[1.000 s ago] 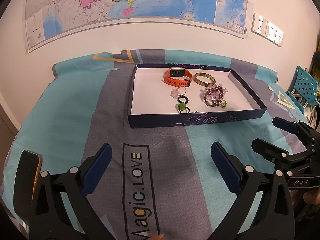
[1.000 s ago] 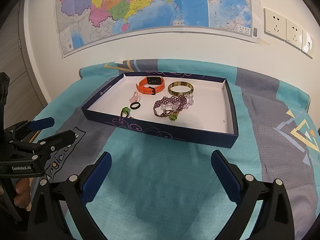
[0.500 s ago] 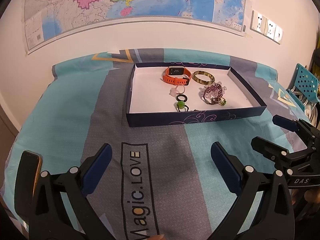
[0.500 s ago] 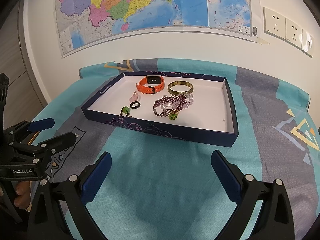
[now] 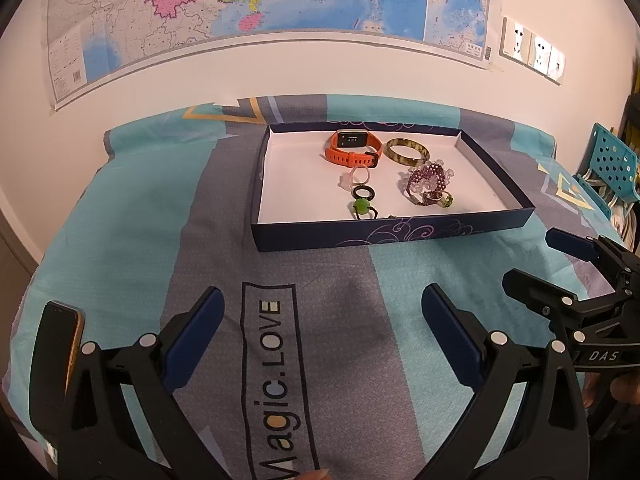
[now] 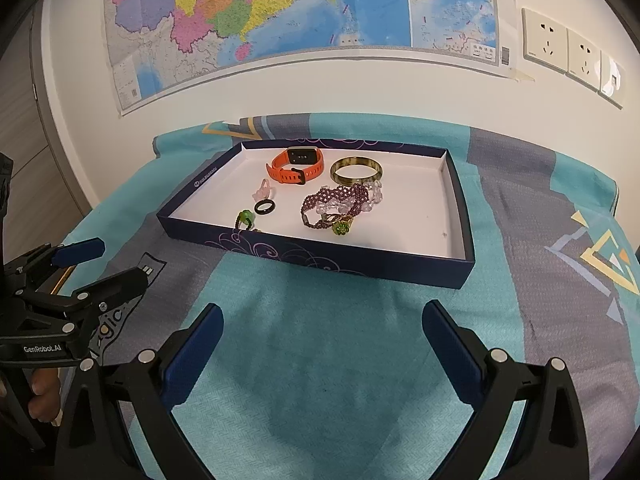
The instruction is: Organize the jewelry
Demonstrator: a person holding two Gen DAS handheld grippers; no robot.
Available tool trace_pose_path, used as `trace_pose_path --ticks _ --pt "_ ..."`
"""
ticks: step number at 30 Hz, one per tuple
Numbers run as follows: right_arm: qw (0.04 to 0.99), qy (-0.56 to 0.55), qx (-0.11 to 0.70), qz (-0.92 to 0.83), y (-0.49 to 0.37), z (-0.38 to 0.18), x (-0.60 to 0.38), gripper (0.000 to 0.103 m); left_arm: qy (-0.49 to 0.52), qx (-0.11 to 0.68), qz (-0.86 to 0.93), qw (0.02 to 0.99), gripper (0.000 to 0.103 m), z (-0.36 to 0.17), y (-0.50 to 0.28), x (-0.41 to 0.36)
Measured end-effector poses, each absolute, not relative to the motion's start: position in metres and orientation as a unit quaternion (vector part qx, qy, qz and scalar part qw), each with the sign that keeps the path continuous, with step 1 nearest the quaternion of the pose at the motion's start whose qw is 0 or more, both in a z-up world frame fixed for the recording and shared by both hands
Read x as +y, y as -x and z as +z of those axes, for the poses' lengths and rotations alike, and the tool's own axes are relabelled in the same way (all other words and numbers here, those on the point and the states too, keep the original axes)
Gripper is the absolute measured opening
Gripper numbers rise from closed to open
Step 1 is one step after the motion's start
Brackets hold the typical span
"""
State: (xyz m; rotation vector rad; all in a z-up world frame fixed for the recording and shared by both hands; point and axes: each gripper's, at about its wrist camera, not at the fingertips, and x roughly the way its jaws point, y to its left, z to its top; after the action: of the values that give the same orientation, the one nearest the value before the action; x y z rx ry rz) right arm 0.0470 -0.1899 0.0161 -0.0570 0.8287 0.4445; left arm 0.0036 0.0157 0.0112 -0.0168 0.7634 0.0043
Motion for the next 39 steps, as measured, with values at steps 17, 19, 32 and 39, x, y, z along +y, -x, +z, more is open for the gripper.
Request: trace_pose_path --ticks 17,19,32,39 --pt "0.891 0.027 0.400 0.214 -0.0468 0.0151 -0.1900 0.096 0.007 0.374 0.002 0.927 0.097 0.0074 -0.0042 0.0147" --pt "0.891 0.027 0.400 0.213 -0.0467 0.0147 -0.1899 0.096 0.006 0.374 0.003 0.927 0.097 0.0072 -0.0041 0.0144" --pt "0.891 0.028 0.401 0.212 -0.0459 0.0128 -0.1896 0.096 0.006 0.376 0.003 0.927 0.097 0.0063 -0.0045 0.0138" --pt "0.891 0.027 0.401 0.212 -0.0460 0.0126 -0.1902 0.096 0.006 0.376 0.002 0.926 0.097 0.0053 -0.0050 0.0136"
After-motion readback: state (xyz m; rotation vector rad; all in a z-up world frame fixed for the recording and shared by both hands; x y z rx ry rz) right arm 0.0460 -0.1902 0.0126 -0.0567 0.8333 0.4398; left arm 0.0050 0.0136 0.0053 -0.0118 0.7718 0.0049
